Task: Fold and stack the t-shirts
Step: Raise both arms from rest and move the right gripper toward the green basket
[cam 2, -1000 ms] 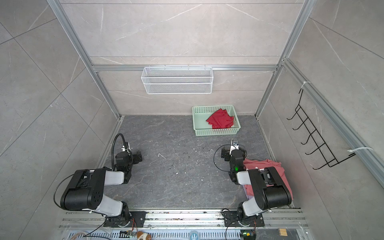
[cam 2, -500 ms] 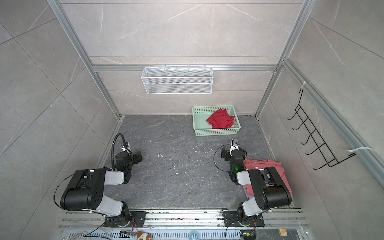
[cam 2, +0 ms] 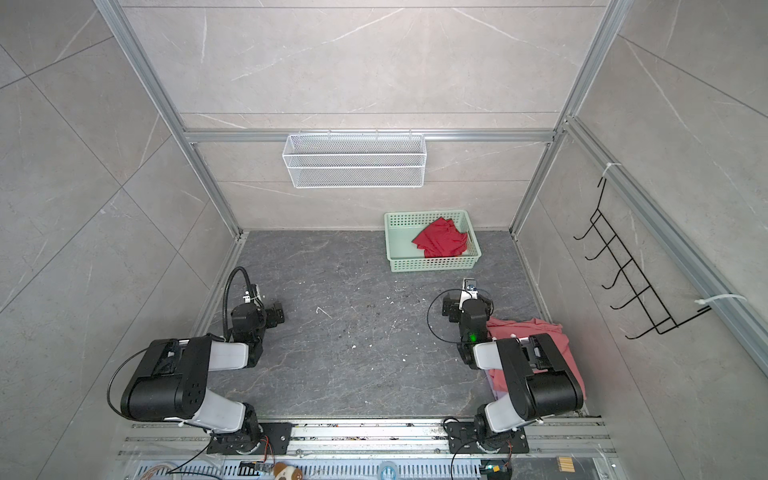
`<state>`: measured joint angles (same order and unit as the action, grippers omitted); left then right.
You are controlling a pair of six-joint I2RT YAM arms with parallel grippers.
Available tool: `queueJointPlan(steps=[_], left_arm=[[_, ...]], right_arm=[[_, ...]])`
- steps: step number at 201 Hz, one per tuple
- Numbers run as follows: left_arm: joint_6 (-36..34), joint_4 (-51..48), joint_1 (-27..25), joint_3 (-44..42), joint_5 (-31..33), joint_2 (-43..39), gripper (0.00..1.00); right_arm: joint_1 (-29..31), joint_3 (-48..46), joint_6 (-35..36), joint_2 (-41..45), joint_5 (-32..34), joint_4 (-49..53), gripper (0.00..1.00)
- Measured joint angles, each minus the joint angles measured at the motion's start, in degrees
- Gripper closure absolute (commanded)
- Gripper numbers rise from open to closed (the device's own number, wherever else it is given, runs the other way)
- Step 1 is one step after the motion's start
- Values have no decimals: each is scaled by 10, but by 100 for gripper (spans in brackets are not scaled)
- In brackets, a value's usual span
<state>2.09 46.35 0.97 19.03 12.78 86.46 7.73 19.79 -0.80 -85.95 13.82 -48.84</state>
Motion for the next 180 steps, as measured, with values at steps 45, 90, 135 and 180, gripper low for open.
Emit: queueJointPlan(steps=[45, 90, 135, 180], left_arm=[[15, -212, -13, 103, -21, -123, 0], [164, -369, -72, 235, -85, -230, 0], [366, -416, -266, 220, -118, -237, 0], [469, -413, -415, 215, -92, -225, 0]], right_arm=[[2, 95, -29, 152, -50, 218, 1], [62, 211, -147, 214, -173, 394, 0], [240, 188, -323, 217, -233, 424, 0], [321, 163, -411, 228, -227, 408, 0]])
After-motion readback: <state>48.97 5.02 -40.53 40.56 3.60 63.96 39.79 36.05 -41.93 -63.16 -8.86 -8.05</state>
